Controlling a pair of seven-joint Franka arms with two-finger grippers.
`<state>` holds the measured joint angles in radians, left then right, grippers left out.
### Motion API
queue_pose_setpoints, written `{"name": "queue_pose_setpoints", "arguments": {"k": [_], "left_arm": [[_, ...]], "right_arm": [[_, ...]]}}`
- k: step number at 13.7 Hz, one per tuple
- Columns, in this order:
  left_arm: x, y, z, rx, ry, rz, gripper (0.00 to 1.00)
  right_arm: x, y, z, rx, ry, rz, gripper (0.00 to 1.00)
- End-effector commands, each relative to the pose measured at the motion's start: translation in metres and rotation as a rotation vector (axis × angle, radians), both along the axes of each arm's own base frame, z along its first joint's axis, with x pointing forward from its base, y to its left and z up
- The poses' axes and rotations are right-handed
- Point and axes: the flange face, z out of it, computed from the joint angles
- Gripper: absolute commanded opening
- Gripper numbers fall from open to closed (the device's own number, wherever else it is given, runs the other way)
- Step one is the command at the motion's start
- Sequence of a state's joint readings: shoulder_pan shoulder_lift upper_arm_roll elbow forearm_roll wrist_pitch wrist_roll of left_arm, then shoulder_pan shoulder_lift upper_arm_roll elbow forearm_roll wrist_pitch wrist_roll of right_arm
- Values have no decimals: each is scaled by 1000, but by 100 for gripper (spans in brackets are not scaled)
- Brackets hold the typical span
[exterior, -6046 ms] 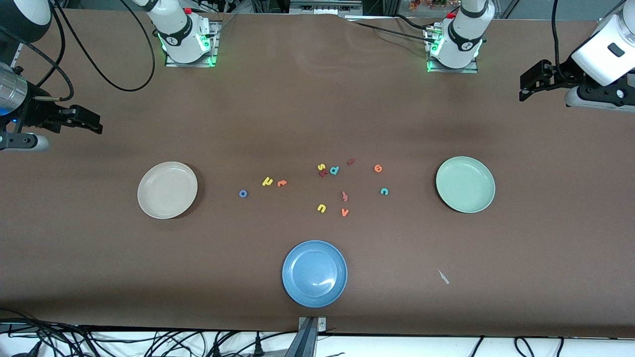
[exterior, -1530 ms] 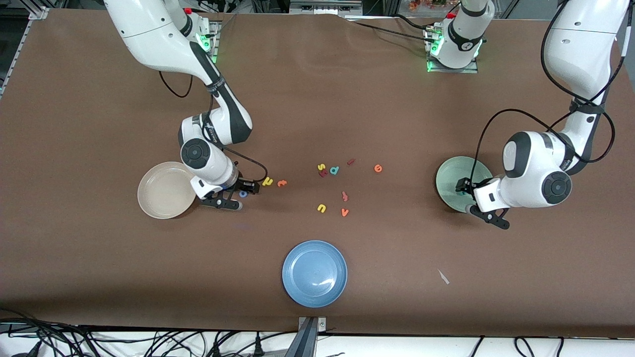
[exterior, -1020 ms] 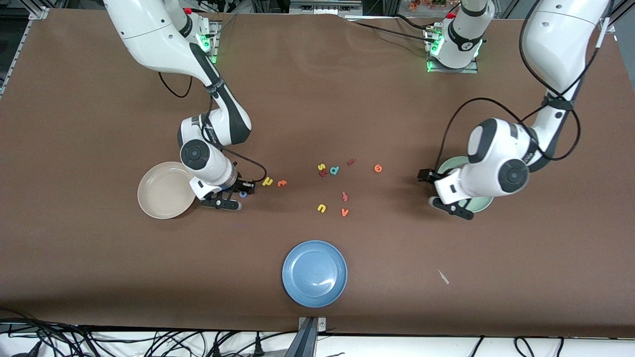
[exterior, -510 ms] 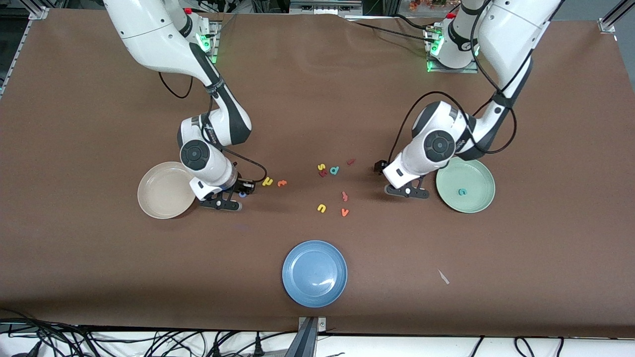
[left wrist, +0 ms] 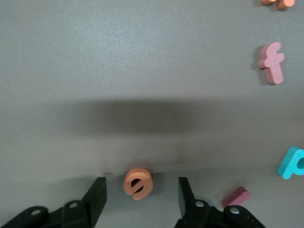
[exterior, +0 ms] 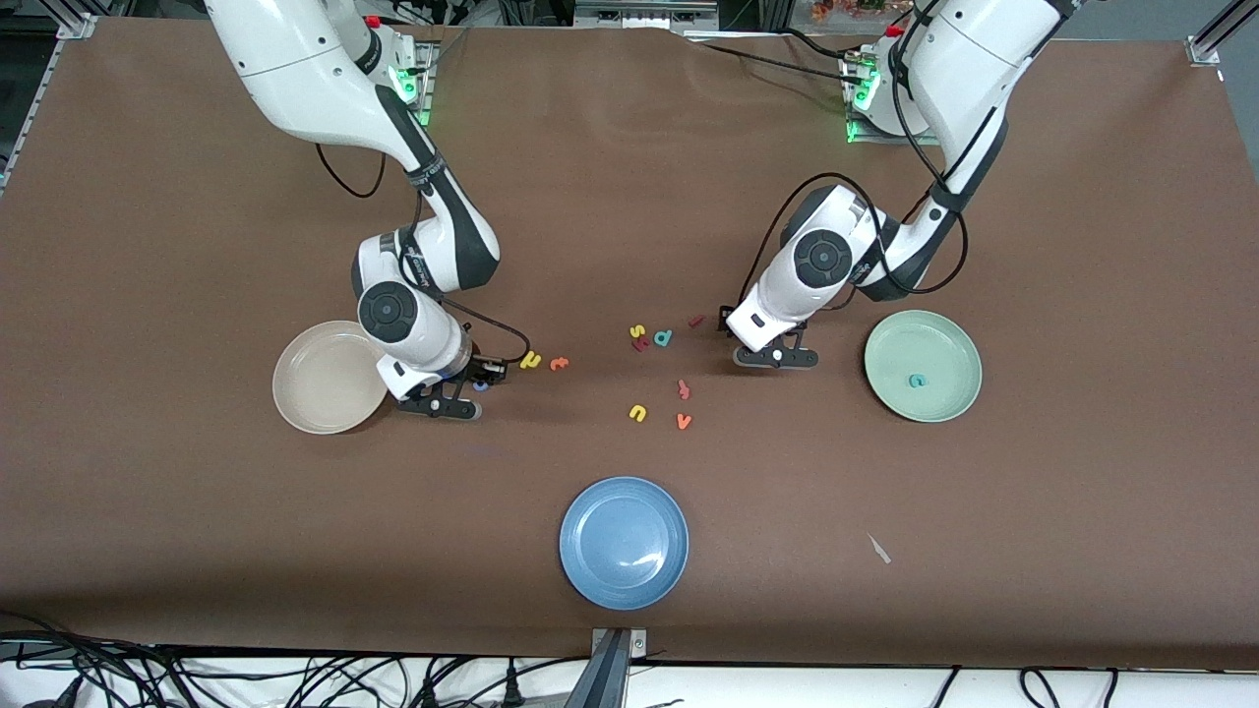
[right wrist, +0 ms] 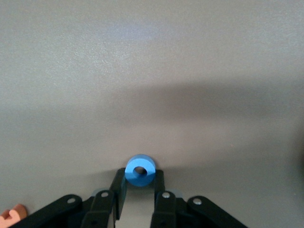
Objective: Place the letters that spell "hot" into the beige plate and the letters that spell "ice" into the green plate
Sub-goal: 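Place the e in the green plate while the right gripper drops the o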
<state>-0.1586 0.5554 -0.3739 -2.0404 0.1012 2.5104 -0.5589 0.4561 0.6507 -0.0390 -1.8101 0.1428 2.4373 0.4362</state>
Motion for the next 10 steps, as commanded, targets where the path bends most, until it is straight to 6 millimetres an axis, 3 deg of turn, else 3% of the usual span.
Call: {"name": "queue_pose_setpoints", "arguments": {"k": [1, 2, 4, 6, 8, 10], "left_arm": [[-1, 6, -5, 16, -15, 4, 65], [1, 5, -5, 6, -28, 7, 65], [0, 6, -13, 3, -23, 10, 56], [-1, 2, -12, 2, -24, 13, 21], [0, 3, -11, 6, -24, 34, 0], [1, 3, -7, 9, -24, 34, 0]], "right_arm": [[7, 2, -2, -8, 15, 15, 27], [16, -1, 9, -25, 24, 21, 27], [30, -8, 33, -62, 59, 39, 27], [38, -35, 47, -90, 68, 90, 26], [40, -68, 63, -110, 88, 129, 26], [25, -99, 78, -105, 84, 170, 26]]}}
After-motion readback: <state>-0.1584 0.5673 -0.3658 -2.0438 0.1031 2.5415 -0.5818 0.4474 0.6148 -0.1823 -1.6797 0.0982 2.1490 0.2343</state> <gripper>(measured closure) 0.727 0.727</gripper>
